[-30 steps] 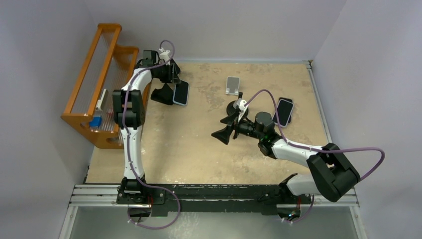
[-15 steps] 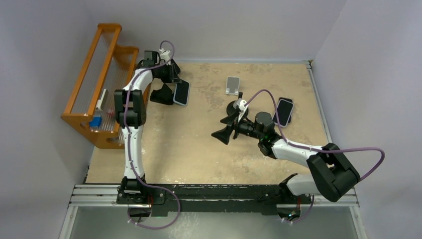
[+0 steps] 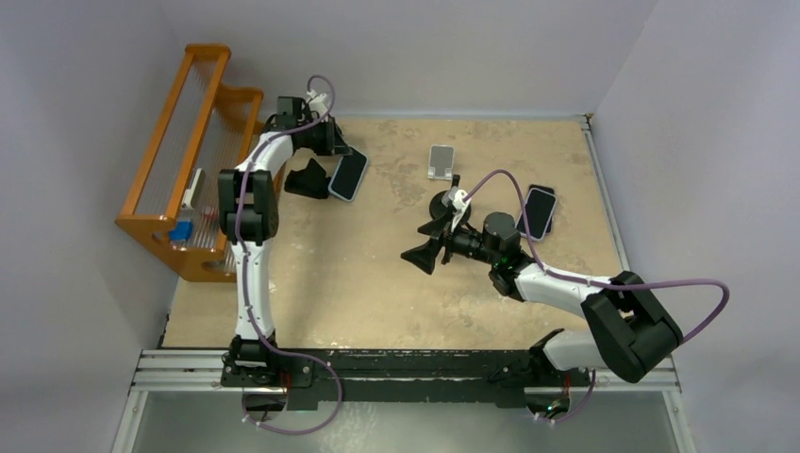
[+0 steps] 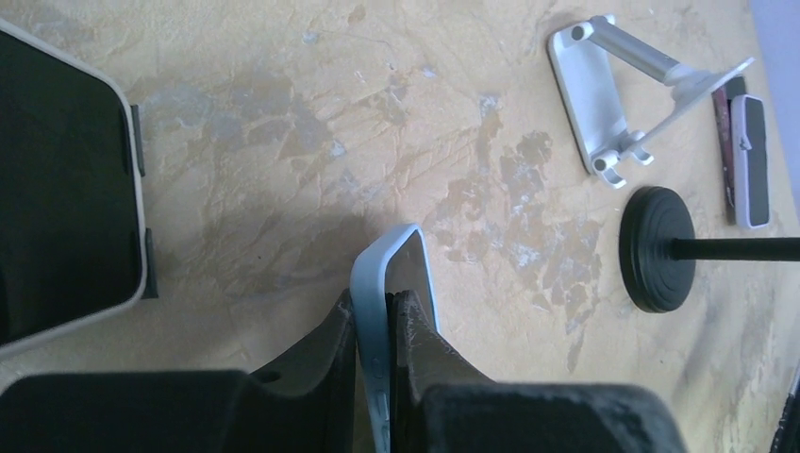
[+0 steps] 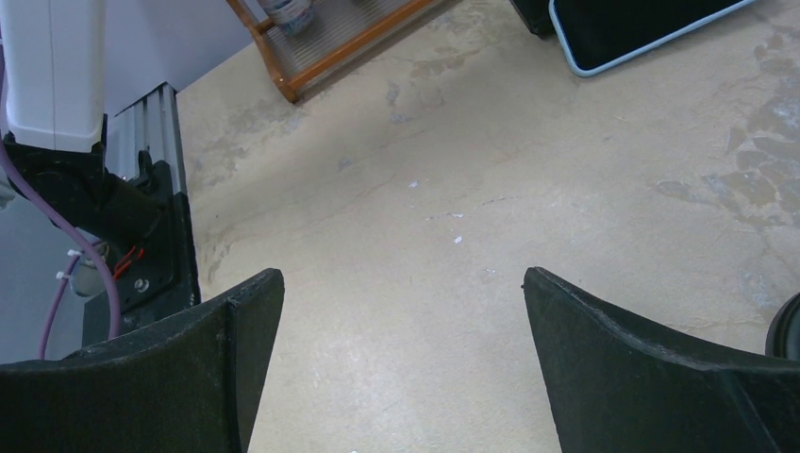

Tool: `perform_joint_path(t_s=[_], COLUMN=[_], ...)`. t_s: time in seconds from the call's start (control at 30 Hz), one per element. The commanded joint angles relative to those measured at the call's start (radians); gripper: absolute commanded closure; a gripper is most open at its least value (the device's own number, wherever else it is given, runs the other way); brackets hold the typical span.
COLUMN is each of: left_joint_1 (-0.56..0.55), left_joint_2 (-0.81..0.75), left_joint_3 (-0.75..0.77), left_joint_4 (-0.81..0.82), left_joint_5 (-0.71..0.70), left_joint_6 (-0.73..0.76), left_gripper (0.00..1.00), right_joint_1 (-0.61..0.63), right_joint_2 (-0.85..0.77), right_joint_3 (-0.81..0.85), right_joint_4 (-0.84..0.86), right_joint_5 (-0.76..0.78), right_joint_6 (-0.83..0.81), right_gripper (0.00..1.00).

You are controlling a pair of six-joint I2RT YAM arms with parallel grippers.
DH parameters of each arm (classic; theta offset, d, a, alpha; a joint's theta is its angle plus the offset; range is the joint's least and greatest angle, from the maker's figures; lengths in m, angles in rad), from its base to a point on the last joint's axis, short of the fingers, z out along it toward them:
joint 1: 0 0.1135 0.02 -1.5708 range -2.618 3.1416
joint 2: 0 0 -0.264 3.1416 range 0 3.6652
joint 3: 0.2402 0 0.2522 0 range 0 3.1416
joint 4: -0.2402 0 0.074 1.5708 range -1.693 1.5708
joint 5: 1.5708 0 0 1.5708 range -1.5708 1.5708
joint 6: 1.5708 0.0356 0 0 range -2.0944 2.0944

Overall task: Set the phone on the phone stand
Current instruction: Pick up the phone at the center of the board.

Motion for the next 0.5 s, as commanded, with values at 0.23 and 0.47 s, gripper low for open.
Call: perform_joint_path(t_s=[0.23,0.47], left_joint_1=[0.036,0.038], left_joint_2=[-0.418,-0.637], left_joint_3=[-0.463,-0.675], left_joint_4=[0.516,0.688], left_joint_5=[0.101,0.02], left_joint_6=[-0.163,-0.233], left_gripper=[1.0,1.0], right_joint_1=[-0.001,-0.001], right_joint_2=[-0.038,-0.063], right_joint_3=[-0.011,-0.018], right_joint_4=[0.041,0.041], right_joint_5=[0.017,0.014], right_joint_6=[-0.01,-0.004], right_gripper=[0.01,0.01])
